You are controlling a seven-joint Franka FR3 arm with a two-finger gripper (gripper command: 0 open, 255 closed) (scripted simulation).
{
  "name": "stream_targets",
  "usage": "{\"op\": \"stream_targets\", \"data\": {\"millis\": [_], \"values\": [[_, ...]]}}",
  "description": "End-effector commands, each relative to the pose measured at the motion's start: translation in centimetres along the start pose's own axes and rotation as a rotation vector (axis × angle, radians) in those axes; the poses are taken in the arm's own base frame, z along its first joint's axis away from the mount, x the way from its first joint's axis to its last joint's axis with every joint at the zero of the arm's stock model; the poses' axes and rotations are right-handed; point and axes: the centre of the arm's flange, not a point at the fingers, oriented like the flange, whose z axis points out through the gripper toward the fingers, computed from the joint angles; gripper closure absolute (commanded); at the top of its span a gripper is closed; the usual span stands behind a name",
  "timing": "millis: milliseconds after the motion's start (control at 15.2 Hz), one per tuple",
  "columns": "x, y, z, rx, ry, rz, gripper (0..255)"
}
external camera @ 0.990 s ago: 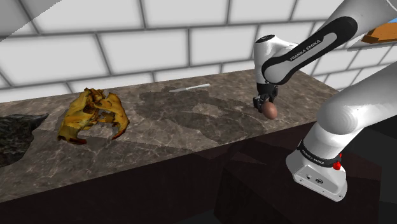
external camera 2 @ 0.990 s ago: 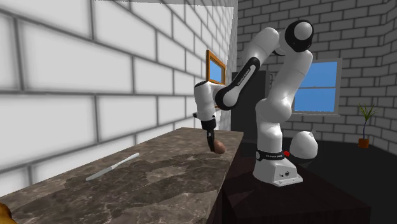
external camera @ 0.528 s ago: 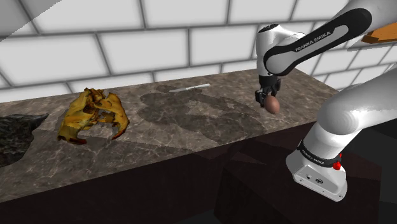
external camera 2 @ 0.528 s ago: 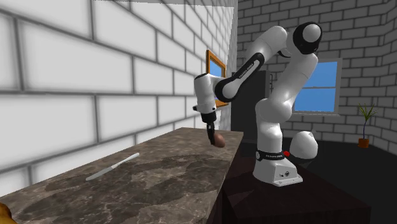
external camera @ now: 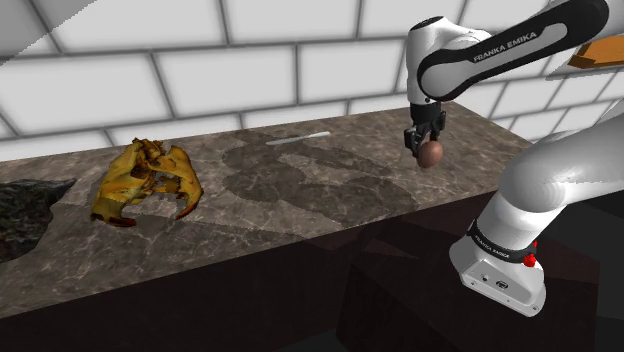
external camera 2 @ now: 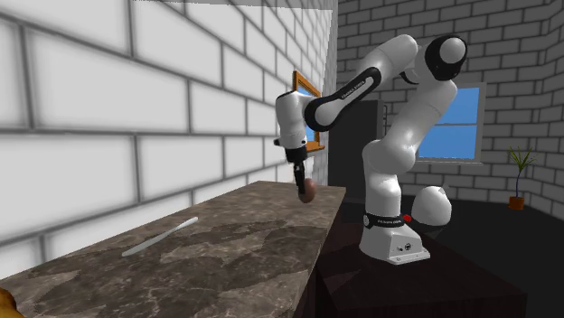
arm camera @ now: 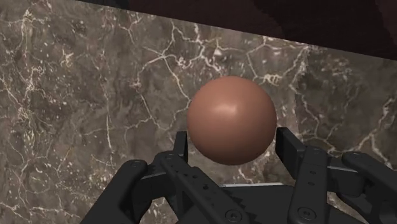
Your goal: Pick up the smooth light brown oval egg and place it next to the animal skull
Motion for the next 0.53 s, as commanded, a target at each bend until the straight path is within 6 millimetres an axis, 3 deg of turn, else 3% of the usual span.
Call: {"op": "stream_targets", "data": {"millis": [0,462], "values": [[-0.2,0.4,-1.0,0.000,0.000,0.000,255],[-0.8,1.3,-4.6,0.000,0.000,0.000,255]]}}
